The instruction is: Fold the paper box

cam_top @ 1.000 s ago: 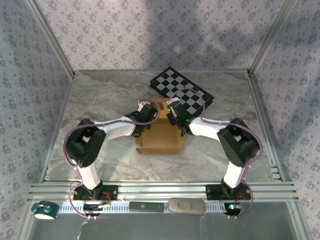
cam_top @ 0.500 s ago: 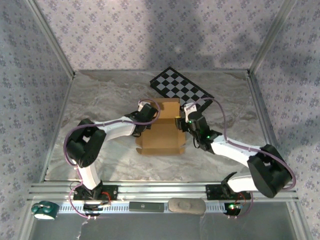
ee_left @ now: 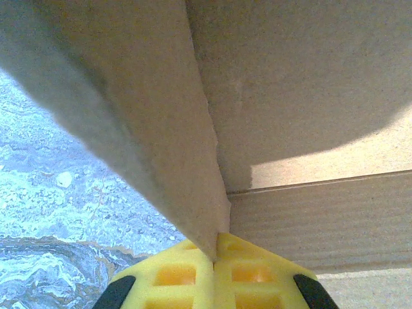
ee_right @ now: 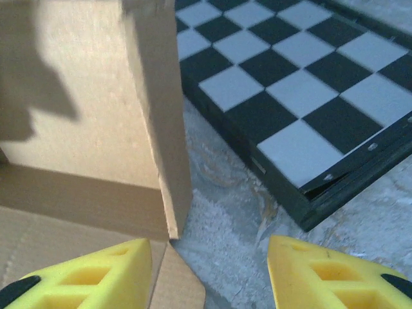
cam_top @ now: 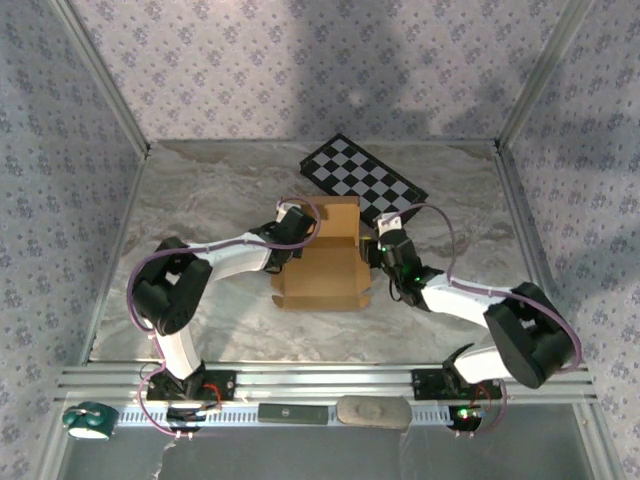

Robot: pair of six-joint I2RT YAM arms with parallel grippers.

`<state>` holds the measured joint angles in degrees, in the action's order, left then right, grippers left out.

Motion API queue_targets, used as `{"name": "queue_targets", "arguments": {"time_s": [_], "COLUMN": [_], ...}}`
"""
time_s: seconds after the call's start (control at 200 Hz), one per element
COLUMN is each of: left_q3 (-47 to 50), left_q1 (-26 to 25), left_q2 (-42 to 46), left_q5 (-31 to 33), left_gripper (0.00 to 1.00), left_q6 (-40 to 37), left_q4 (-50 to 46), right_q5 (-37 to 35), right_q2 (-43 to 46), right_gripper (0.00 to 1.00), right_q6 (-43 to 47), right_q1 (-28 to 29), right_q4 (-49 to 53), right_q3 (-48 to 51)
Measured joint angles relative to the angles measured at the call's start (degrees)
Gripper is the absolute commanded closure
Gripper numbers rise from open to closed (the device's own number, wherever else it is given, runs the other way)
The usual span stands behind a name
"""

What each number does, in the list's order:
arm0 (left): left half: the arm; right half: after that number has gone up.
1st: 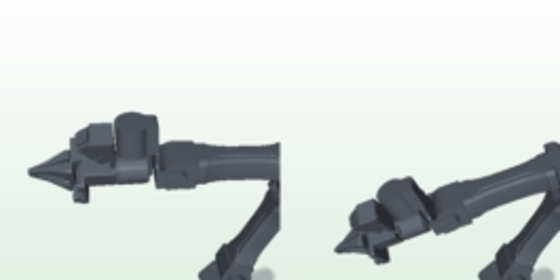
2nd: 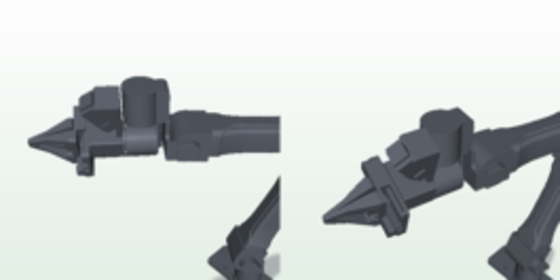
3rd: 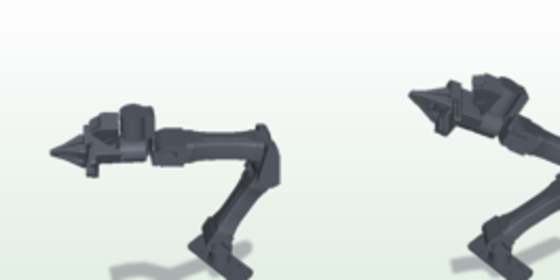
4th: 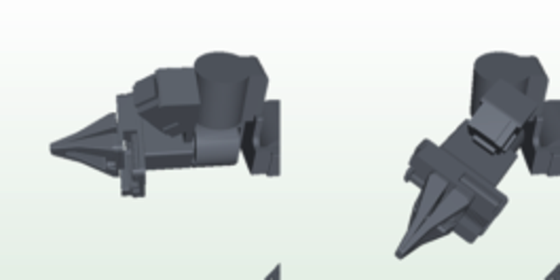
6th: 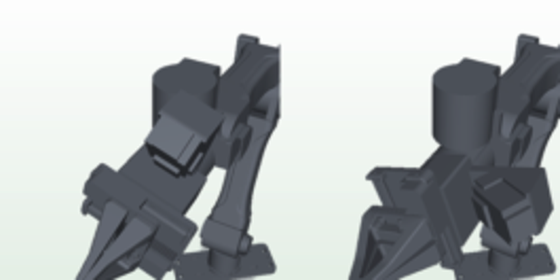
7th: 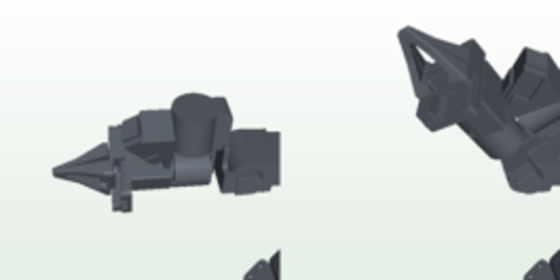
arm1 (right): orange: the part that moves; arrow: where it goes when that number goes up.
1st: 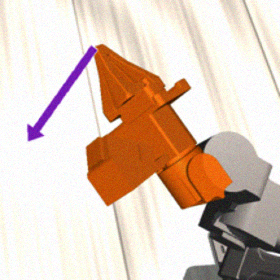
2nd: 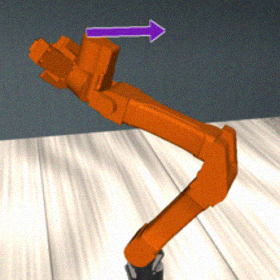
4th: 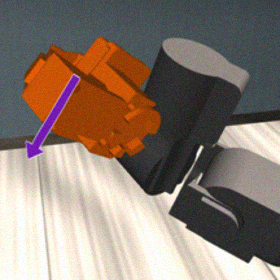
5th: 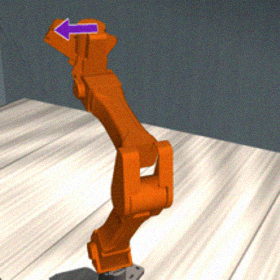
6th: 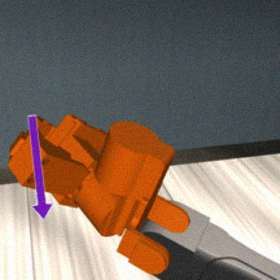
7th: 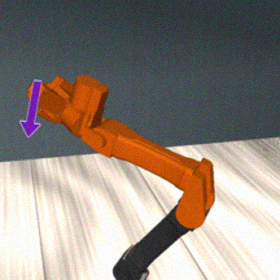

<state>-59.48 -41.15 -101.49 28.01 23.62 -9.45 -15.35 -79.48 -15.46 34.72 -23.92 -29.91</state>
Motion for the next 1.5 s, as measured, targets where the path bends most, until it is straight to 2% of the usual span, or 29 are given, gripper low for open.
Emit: {"name": "queue_targets", "arguments": {"time_s": [0.365,0.46,0.615,0.74,0.779,0.819,0.849,0.904,0.959,1.034,1.119,1.249,1.294,1.344,1.489,1.504], "left_q3": [-0.07,-0.07,-0.44,-0.70,-0.74,-0.74,-0.74,-0.74,-0.74,-0.74,-0.74,-0.74,-0.76,-0.76,-0.81,-0.81], "left_q1": [0.00,0.00,0.00,0.00,-0.02,-0.11,-0.11,-0.11,-0.11,-0.11,-0.11,-0.11,-0.11,-0.11,-0.11,-0.11], "left_q2": [0.00,-0.02,-0.48,-0.63,-0.63,-0.63,-0.63,-0.63,-0.63,-0.63,-0.68,-0.76,-0.85,-0.96,-0.96,-0.96], "left_q5": [0.02,0.02,0.02,-0.02,-0.15,-0.17,-0.17,-0.17,-0.15,-0.15,-0.15,-0.15,-0.15,-0.11,0.04,0.04], "left_gripper": [1.00,1.00,1.00,1.00,1.00,1.00,1.00,1.00,1.00,1.00,1.00,1.00,1.00,1.00,1.00,1.00], "left_q6": [-0.02,-0.02,-0.13,-0.20,-0.17,-0.17,-0.17,-0.17,-0.17,-0.20,-0.17,-0.17,-0.20,-0.20,-0.20,-0.20], "left_q4": [-0.02,0.00,-0.04,-0.07,-0.02,-0.04,-0.07,-0.07,-0.07,-0.04,-0.04,-0.04,-0.02,-0.02,-0.04,-0.02], "right_q5": [-3.17,-4.24,-4.39,-4.31,-4.44,-4.44,-4.46,-4.52,-4.83,-5.51,-6.36,-6.91,-7.13,-7.48,-9.14,-9.25], "right_q2": [-6.10,-6.93,-9.92,-12.07,-12.52,-12.85,-13.00,-13.05,-13.05,-13.05,-13.20,-14.64,-15.39,-16.22,-17.29,-17.31], "right_gripper": [0.46,0.50,0.65,0.95,1.00,1.00,0.96,0.75,0.62,0.58,0.59,0.71,0.80,1.00,1.00,0.96], "right_q6": [1.66,2.75,4.24,5.29,4.98,5.25,5.31,5.27,5.38,5.44,5.62,4.92,4.55,4.22,2.80,2.80], "right_q1": [1.70,1.51,0.31,-0.42,-0.46,-0.46,-0.46,-0.35,-0.15,0.68,1.90,2.78,2.78,2.78,2.71,2.73], "right_q4": [-0.46,-1.16,-1.20,-1.09,-1.05,-1.03,-1.05,-1.16,-1.16,-1.22,-1.20,-1.62,-1.51,-1.27,-0.94,-0.85], "right_q3": [-6.91,-8.63,-13.29,-15.87,-16.37,-16.76,-16.85,-16.85,-16.76,-15.96,-14.69,-13.14,-13.03,-13.05,-13.92,-13.97]}}
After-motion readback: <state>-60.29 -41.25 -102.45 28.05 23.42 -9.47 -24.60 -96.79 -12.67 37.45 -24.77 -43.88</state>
